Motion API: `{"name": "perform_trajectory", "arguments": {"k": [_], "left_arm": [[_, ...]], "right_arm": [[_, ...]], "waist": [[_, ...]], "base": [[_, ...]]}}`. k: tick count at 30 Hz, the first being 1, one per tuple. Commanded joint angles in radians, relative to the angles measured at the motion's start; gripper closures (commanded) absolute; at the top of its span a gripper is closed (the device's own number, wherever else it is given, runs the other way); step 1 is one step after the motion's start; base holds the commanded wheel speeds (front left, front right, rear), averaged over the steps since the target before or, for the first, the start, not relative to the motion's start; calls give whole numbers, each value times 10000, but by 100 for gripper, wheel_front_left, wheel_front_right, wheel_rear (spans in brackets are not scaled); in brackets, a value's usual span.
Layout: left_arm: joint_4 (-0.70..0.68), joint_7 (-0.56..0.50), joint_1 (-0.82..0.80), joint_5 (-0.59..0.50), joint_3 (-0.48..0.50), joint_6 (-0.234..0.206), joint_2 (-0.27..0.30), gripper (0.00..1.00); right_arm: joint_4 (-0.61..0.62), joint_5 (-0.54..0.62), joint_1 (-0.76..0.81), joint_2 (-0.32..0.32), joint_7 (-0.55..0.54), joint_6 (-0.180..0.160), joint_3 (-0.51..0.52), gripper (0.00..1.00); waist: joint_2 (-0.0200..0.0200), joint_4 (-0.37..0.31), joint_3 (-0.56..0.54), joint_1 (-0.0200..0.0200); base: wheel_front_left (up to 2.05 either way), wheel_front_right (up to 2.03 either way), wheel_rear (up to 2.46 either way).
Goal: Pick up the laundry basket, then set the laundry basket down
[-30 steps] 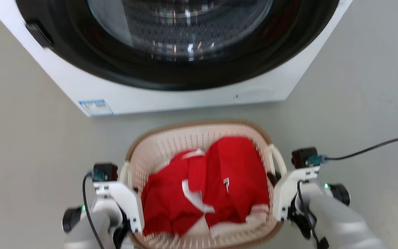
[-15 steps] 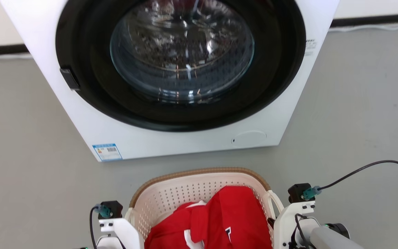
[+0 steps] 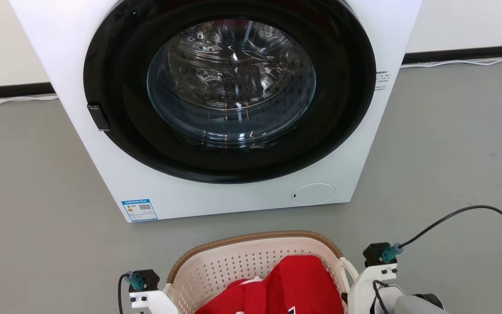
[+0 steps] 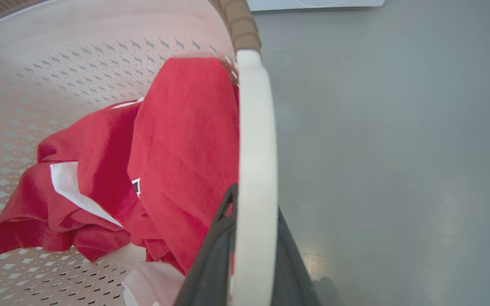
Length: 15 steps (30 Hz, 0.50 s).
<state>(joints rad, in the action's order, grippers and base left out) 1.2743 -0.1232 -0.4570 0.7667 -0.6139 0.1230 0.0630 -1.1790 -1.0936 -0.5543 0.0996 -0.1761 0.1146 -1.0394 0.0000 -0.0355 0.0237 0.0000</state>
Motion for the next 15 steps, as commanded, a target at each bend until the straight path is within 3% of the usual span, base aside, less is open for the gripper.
{"name": "perform_trajectory", "arguments": {"k": [1,15], "left_arm": [[-227,-7,-190,112,100,77,117,100],[-216,66,-242,509,-305,77,160,100]], "right_arm": [[170,-62,-99,-49,15,161,-162,100],[115,-437,-211,15,122,161,-589,100]], "waist": [[0,-6,-8,0],[0,-15,10,0]], "base": [[0,0,0],[0,0,0]]}}
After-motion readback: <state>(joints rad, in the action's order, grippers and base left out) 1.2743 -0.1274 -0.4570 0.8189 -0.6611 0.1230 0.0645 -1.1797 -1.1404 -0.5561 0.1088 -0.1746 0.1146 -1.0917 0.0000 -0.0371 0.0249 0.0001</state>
